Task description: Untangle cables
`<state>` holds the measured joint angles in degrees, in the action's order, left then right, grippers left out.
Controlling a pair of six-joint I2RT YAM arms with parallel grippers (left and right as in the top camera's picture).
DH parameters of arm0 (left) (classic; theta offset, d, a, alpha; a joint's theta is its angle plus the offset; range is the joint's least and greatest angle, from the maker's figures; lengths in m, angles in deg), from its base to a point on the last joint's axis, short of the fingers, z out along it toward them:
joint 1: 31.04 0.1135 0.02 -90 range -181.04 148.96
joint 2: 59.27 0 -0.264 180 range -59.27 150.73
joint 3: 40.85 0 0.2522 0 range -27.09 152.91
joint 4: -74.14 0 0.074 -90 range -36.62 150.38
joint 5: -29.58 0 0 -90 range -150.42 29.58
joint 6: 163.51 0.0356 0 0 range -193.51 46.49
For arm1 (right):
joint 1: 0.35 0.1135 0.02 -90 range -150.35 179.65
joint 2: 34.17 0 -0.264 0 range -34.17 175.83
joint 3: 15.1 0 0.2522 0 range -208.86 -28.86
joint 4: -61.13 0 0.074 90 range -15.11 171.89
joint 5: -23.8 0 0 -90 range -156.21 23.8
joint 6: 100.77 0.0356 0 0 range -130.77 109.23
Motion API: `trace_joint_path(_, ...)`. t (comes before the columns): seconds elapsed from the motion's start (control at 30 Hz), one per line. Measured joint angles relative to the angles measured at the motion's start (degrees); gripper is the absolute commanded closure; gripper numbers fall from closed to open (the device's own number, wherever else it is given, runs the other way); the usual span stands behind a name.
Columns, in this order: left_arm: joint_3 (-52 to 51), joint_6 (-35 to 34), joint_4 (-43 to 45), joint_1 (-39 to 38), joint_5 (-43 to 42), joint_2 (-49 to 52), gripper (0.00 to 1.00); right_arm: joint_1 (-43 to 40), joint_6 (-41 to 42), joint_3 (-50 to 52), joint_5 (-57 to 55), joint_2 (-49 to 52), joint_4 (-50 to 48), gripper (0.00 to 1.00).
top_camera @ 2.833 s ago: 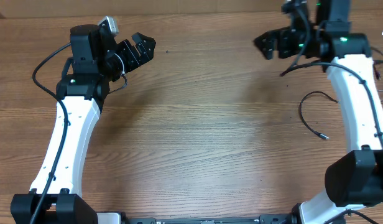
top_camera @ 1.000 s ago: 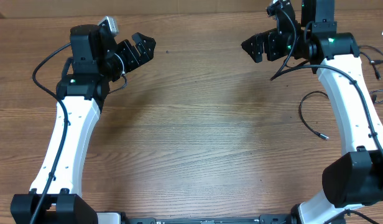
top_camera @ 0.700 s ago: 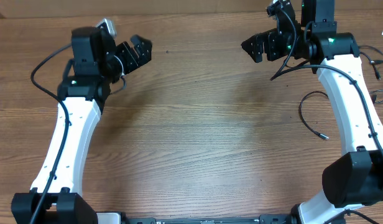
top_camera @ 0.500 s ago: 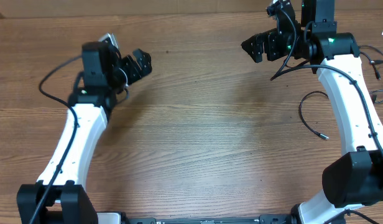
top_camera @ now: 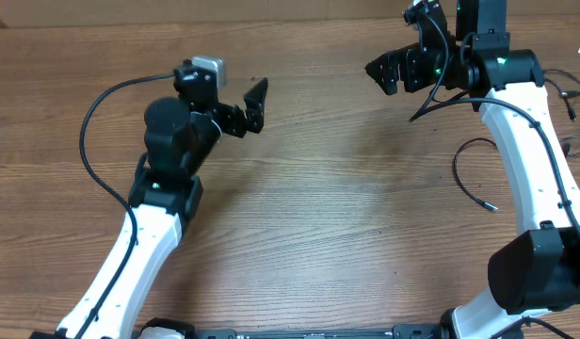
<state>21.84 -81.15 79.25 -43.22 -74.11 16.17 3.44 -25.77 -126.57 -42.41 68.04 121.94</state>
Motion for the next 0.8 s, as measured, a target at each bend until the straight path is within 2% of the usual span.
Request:
trace_joint_path(0.3,-7.61,5.81,8.72,-0.59,-0.20,-1.62,0.00,0.00,-0.02,0.00,-0.02,0.00,-0.02,0.00)
trace_joint_path(0.8,-12.63,7.87,11.23,-0.59,0.94,-7.80,0.00,0.00,-0.02,0.02,-0.04,0.00,0.00,0.00)
